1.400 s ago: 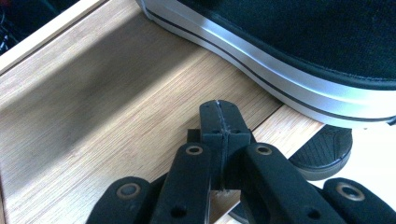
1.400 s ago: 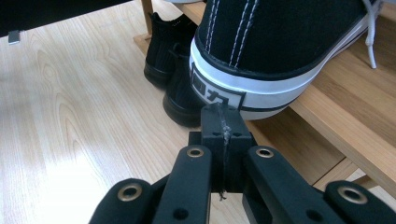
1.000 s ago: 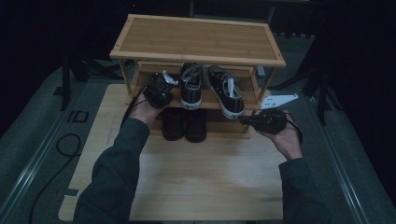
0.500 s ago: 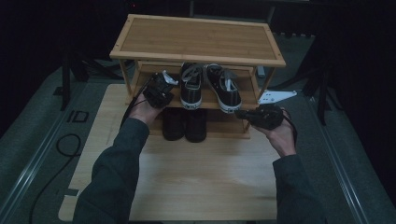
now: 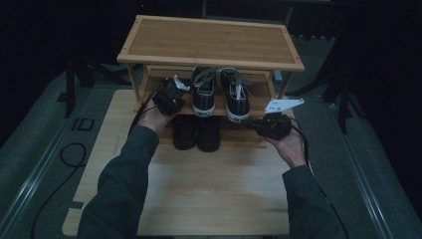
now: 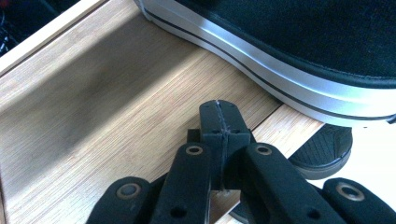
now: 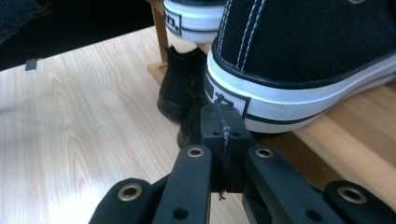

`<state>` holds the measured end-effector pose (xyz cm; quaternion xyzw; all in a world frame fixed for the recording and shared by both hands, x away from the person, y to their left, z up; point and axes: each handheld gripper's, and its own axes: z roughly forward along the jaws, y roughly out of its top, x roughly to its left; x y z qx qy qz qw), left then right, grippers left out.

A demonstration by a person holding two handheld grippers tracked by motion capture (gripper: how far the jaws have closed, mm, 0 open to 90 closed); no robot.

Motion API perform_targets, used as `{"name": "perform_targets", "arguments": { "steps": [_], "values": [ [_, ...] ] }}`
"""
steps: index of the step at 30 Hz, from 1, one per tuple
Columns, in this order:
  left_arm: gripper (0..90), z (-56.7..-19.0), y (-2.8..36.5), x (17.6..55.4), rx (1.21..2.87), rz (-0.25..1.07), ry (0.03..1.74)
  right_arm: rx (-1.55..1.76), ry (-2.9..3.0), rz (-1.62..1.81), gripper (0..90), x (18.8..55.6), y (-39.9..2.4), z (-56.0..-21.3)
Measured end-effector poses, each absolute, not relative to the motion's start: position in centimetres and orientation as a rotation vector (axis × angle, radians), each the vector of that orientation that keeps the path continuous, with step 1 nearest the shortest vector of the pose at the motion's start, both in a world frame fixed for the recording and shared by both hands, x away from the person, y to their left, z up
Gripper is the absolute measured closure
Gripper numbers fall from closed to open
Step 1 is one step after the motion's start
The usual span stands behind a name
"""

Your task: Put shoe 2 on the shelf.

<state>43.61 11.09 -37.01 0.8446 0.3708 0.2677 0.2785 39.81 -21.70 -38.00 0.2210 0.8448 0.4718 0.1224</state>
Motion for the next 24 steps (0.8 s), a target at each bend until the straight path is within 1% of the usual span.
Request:
{"name": "perform_targets", "arguments": {
  "steps": [4, 24],
  "values": [
    [90.0, -37.0, 11.1, 43.6, 2.264, 0.72, 0.996, 0.667, 2.455, 1.325, 90.0, 40.3, -21.1, -37.8],
    [90.0, -37.0, 11.1, 43.6, 2.263, 0.723, 0.994, 0.636, 2.465, 1.373, 90.0, 40.6, -18.7, -38.3]
  ]
}}
